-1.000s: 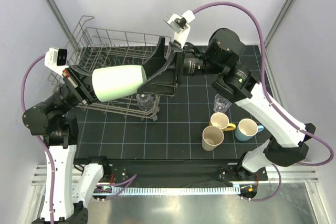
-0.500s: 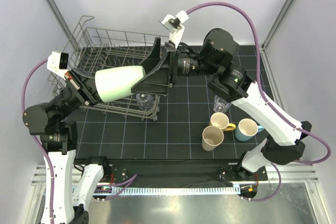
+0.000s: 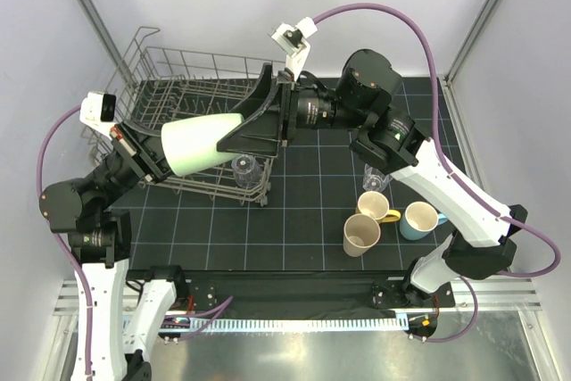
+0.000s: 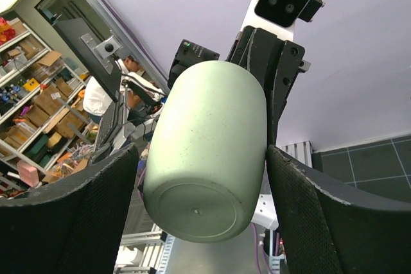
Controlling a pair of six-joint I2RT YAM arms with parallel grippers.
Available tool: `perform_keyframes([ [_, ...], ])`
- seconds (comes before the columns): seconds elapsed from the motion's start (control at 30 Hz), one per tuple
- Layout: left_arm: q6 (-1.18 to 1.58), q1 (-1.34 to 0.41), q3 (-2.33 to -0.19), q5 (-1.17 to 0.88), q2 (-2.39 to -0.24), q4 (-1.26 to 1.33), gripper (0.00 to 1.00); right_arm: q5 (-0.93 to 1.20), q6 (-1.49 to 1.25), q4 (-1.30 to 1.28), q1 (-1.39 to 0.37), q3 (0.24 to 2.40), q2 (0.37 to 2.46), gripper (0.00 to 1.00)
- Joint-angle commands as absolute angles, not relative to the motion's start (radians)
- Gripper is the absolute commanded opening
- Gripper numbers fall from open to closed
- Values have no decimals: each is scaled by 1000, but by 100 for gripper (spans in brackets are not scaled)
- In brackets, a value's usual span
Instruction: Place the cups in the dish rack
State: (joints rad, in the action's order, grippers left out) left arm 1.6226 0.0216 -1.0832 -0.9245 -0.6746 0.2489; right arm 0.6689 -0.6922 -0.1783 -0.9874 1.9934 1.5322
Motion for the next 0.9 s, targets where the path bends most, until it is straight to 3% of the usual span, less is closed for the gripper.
perform_keyframes([
  [0.0,1606,20,-1086,-917,-667,244,0,644,-715,-107,-996,2003,1534,79],
  [0.13,1605,18,-1083,-916,-666,238,0,643,-719,-97,-996,2002,1540,68],
  [0.2,1601,20,-1083,-916,-666,236,0,646,-722,-97,-996,2002,1546,57],
  [0.27,1601,20,-1085,-914,-669,236,0,652,-726,-95,-999,2002,1551,55],
  [0.33,1600,20,-1089,-911,-670,232,0,670,-726,-81,-999,2000,1552,59],
  [0.37,1600,20,-1088,-910,-670,232,1,672,-726,-80,-997,1999,1551,69],
  [0.47,1595,18,-1086,-900,-672,226,0,675,-719,-84,-999,1991,1548,79],
  [0.77,1589,20,-1077,-899,-676,218,1,692,-729,-68,-1002,1973,1559,82],
  [0.87,1588,20,-1078,-900,-676,216,0,689,-730,-66,-1002,1977,1562,75],
])
